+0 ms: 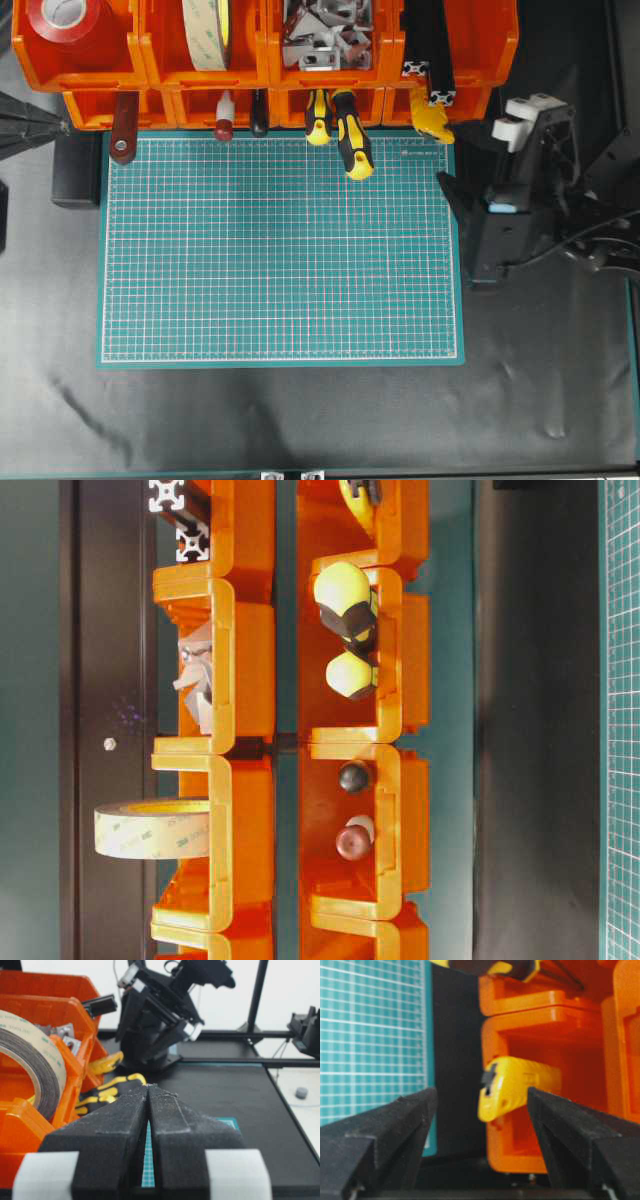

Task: Pick cutter from container rack with right arm.
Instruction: 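Reach the open right gripper to the yellow utility knife in the rack, then close the right gripper on the yellow utility knife and pull it out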

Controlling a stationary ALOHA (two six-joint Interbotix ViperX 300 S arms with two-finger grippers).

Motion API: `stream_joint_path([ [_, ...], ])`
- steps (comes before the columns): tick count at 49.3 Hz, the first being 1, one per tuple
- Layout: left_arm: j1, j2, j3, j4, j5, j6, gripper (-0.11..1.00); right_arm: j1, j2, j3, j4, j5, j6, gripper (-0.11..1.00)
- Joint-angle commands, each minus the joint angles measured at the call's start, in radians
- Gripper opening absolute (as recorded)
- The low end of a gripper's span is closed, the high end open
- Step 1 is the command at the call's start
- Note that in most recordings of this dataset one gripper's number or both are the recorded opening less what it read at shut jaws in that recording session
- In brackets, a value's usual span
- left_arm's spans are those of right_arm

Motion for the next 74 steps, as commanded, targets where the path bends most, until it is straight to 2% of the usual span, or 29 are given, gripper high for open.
stream_joint_path([
  [1, 0.002, 0.005, -0.023, 0.002, -0.005, -0.005, 0.0, -0.018, 0.012, -0.011, -0.04, -0.009, 0.003, 0.71],
  [8, 0.002, 0.003, -0.017, 0.002, -0.005, -0.005, 0.0, -0.06, 0.041, -0.015, -0.078, -0.015, 0.008, 0.7],
  [24, 0.0, 0.003, -0.012, 0.002, -0.005, -0.005, 0.0, -0.112, 0.074, -0.002, -0.081, -0.029, 0.009, 0.7],
  [29, 0.0, 0.002, -0.011, 0.002, -0.005, -0.005, 0.0, -0.114, 0.075, 0.003, -0.081, -0.032, 0.021, 0.69],
  [35, 0.0, 0.002, -0.009, 0.002, -0.005, -0.005, 0.0, -0.114, 0.078, 0.02, -0.083, -0.032, 0.069, 0.68],
  [45, 0.0, 0.002, -0.009, 0.002, -0.005, -0.005, 0.0, -0.107, 0.087, 0.026, -0.1, -0.066, 0.132, 0.58],
  [54, -0.003, 0.0, -0.008, 0.002, -0.005, -0.005, 0.0, -0.101, 0.106, 0.017, -0.15, -0.048, 0.152, 0.56],
  [63, -0.005, -0.003, -0.009, 0.002, -0.005, -0.005, 0.0, -0.101, 0.117, 0.008, -0.155, -0.046, 0.153, 0.55],
  [68, -0.006, -0.006, -0.009, 0.002, -0.005, -0.005, 0.0, -0.101, 0.117, 0.011, -0.153, -0.044, 0.152, 0.49],
  [74, -0.005, -0.009, -0.009, 0.003, -0.005, -0.005, 0.0, -0.101, 0.117, 0.009, -0.149, -0.044, 0.155, 0.33],
])
